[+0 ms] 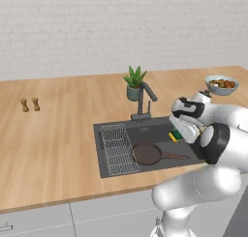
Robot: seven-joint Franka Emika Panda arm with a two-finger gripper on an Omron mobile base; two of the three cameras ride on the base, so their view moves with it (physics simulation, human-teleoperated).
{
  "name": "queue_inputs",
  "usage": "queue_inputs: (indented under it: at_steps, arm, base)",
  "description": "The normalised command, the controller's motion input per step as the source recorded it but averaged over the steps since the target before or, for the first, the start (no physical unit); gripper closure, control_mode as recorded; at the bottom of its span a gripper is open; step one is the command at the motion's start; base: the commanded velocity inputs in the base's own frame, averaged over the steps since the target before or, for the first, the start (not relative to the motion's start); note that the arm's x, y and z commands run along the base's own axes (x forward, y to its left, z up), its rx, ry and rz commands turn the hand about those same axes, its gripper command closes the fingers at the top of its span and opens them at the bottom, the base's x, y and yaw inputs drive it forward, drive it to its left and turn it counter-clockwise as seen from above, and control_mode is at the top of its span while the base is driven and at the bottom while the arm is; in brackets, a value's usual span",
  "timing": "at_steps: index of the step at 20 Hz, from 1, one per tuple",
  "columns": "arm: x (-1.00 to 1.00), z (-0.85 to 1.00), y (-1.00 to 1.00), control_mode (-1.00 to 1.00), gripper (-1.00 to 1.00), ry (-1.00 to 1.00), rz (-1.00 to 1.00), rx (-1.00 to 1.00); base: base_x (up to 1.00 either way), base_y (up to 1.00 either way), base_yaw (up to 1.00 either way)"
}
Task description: Pick the pan and sponge and place them into the sink. Then turn on the water.
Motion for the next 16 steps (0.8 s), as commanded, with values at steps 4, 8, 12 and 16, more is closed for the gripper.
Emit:
queue_inputs:
  at_steps: [4, 8, 12, 16]
  arm:
    - [0.46, -0.62, -0.11, -1.0, 1.0, 0.0, 0.02, 0.01]
    - [0.49, -0.5, -0.04, -1.0, 1.0, 0.0, 0.0, 0.0]
    - [0.58, -0.47, 0.0, -1.0, 1.0, 0.0, 0.0, 0.01]
    - [0.51, -0.49, -0.02, -1.0, 1.0, 0.0, 0.0, 0.07]
  base:
    - [0.0, 0.0, 0.0]
    - [0.0, 0.0, 0.0]
    - [0.0, 0.0, 0.0]
    - [0.0, 0.0, 0.0]
